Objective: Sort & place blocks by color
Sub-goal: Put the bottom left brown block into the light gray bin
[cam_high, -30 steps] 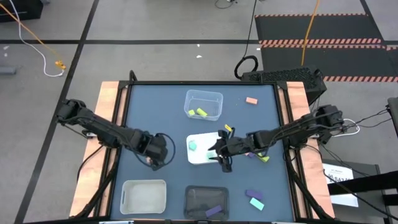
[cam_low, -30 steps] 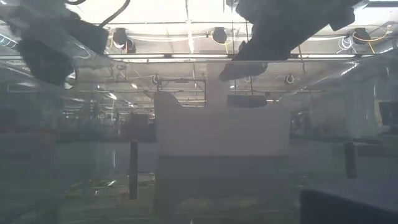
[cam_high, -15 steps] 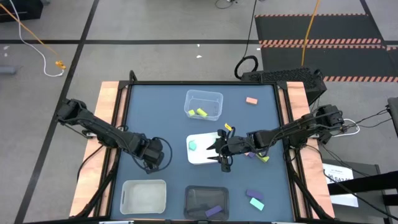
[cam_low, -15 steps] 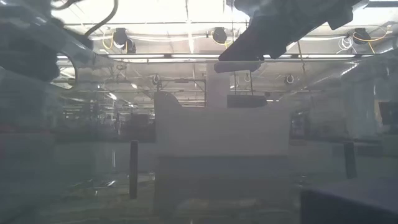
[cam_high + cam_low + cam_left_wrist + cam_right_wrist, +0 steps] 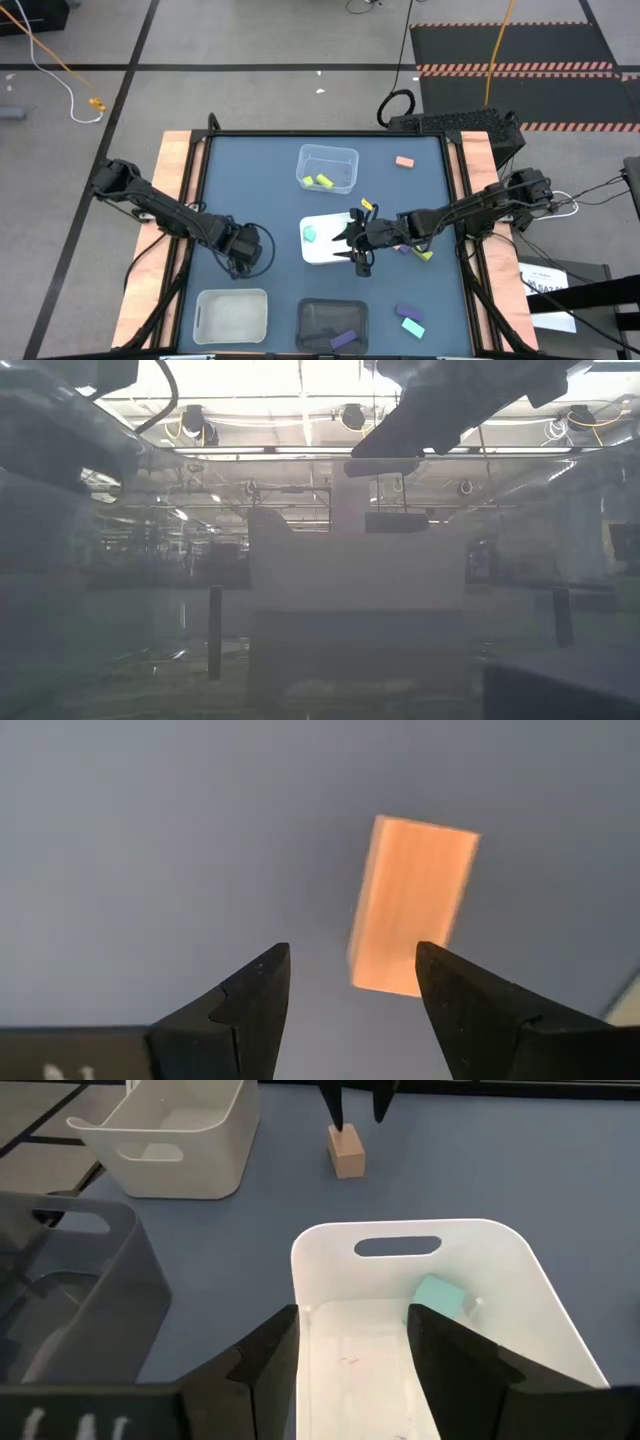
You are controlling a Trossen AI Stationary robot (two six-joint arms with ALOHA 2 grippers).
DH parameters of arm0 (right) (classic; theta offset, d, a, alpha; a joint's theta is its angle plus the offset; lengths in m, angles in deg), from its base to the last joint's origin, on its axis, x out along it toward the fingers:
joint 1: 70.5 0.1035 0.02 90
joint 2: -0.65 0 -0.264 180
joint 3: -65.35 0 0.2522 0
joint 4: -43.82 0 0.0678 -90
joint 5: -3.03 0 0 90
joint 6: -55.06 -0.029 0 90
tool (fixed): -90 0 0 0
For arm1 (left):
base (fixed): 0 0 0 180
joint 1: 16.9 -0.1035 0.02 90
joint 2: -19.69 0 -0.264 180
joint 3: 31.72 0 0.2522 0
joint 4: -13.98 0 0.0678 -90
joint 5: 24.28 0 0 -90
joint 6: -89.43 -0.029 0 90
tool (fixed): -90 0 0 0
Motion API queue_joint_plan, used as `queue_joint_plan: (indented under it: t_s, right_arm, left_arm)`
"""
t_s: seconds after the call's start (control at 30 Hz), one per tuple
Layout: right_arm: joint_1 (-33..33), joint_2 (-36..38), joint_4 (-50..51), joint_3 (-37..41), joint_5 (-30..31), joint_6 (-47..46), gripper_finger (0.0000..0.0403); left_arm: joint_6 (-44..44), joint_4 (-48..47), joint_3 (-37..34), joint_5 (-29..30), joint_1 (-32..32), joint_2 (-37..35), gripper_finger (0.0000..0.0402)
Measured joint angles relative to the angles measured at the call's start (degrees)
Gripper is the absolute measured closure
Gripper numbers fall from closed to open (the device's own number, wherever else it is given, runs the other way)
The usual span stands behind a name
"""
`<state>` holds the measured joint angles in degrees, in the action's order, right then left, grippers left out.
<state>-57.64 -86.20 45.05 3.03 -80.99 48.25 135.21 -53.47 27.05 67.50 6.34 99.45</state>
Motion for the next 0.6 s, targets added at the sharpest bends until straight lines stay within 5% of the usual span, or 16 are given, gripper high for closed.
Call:
queue_joint_plan:
  t_s: [0.6]
  right_arm:
    - [0.00,0.00,0.00,0.00,-0.01,0.00,0.0222]
  left_arm:
    - [-0.54,7.41,-0.21,1.96,1.23,0.53,0.0183]
